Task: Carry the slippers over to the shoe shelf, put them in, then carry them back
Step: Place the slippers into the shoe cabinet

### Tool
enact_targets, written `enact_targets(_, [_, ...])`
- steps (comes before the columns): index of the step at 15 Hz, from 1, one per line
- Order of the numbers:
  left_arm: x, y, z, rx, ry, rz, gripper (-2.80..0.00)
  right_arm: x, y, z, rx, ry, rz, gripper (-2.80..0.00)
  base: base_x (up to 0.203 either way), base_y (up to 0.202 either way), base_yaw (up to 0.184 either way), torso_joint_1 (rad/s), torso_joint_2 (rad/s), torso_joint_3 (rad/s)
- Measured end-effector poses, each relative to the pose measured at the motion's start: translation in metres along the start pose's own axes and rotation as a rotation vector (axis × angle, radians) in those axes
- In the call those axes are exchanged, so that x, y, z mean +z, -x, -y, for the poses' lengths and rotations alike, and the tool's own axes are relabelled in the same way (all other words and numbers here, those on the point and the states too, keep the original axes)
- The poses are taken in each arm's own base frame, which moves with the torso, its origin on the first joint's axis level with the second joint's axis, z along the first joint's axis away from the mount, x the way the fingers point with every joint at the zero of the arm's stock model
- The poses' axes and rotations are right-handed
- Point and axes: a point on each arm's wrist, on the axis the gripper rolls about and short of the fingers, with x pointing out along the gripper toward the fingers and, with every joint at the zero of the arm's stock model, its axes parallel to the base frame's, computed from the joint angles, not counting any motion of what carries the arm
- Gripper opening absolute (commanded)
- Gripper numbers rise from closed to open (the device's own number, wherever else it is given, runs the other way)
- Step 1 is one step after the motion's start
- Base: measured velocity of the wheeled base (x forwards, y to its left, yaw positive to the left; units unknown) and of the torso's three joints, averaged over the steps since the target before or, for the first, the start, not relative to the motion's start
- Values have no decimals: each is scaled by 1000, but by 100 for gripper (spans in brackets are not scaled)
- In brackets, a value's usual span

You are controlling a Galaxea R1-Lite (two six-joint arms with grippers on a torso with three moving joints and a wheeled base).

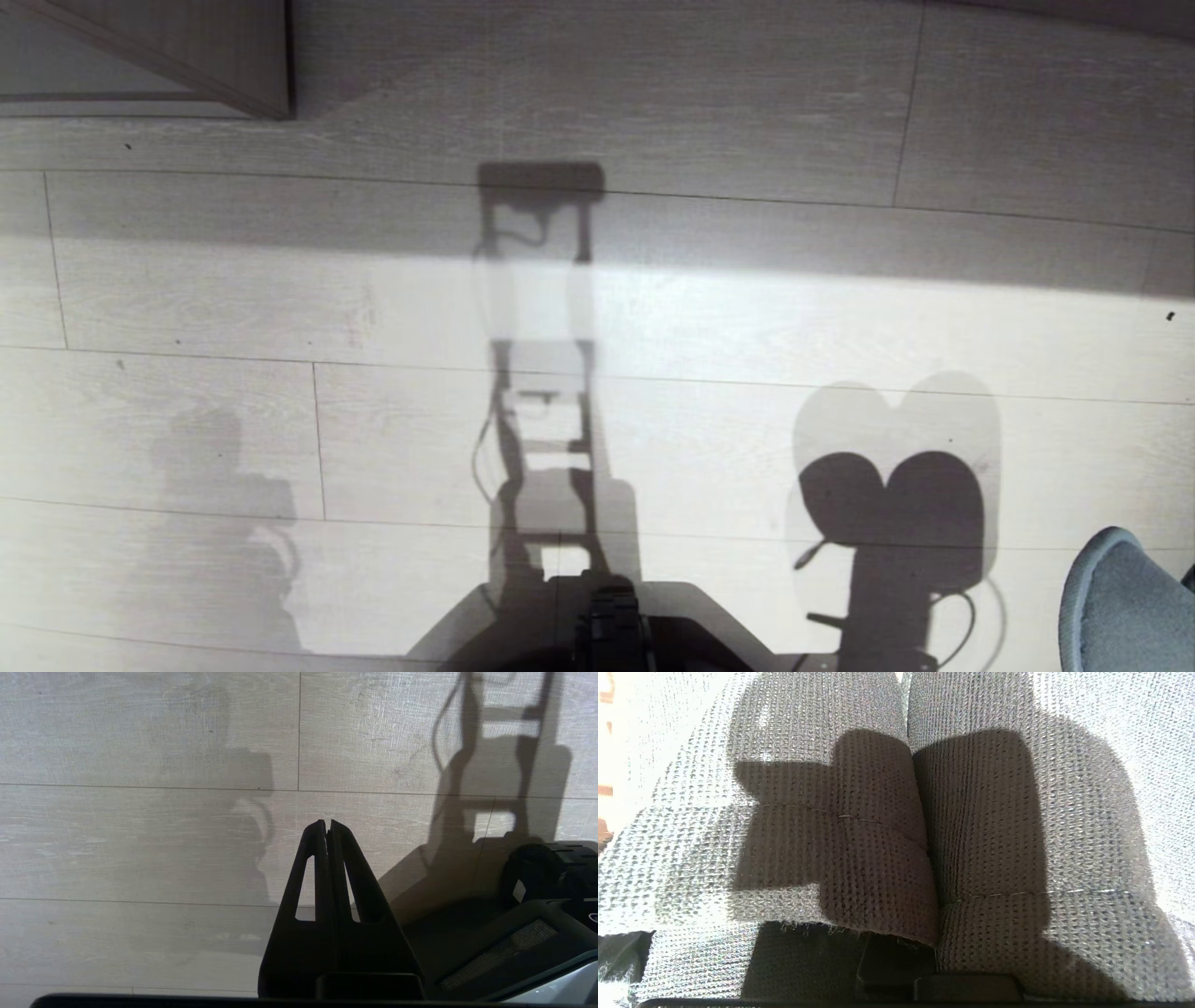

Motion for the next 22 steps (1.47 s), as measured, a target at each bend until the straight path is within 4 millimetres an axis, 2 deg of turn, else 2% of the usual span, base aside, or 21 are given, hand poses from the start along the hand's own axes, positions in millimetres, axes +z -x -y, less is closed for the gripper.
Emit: enact_targets(22, [0,0,0,0,4,0,-280,0,0,0,5,-20,0,-280,0,0,0,2,2,201])
